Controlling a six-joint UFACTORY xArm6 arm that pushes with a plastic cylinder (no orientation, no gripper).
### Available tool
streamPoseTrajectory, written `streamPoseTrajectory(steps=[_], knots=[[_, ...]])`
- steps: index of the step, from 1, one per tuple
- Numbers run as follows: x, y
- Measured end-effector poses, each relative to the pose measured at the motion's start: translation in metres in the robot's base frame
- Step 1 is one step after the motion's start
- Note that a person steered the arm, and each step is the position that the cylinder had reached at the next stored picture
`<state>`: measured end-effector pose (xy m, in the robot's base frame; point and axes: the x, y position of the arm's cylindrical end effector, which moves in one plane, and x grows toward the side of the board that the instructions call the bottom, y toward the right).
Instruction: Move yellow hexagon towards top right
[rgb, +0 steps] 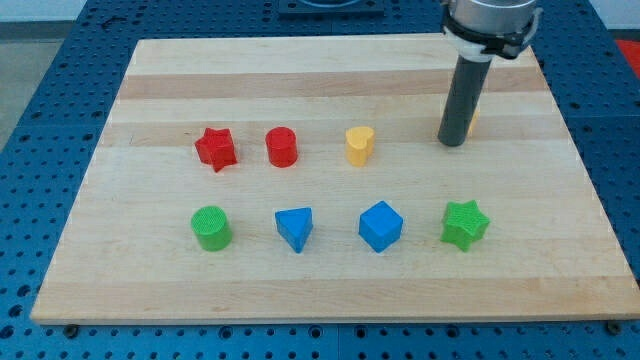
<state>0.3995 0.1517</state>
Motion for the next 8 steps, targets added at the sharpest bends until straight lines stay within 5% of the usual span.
streamPoseTrajectory(steps=[2,4,8], knots=[[-0.049,0.004],[-0.025,0.046],[-0.072,0.012]])
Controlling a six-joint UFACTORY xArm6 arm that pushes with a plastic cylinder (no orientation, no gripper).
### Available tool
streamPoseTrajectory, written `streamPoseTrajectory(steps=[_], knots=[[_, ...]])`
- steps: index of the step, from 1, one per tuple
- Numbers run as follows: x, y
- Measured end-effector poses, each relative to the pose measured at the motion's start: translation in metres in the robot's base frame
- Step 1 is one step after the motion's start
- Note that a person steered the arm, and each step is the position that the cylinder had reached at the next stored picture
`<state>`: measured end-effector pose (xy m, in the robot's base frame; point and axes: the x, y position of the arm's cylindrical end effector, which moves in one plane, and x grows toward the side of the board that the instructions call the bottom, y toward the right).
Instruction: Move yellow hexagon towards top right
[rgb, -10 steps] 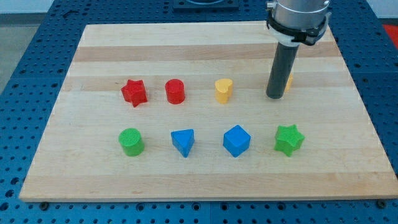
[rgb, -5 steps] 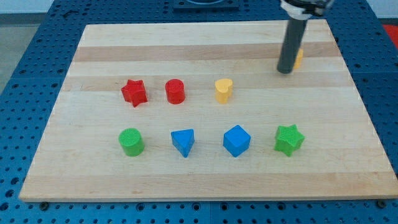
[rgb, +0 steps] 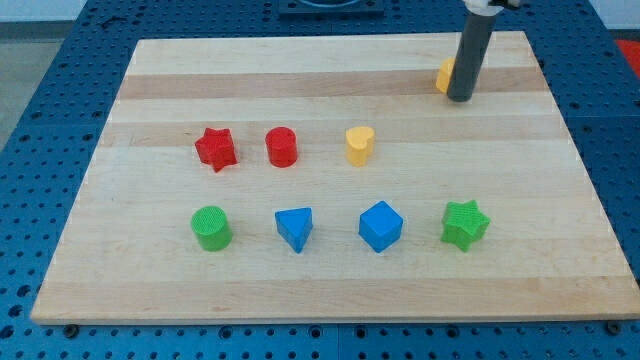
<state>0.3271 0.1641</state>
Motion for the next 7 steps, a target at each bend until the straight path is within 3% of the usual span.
streamPoseTrajectory(steps=[5,7], knots=[[-0.05,0.008],[-0.044,0.015]])
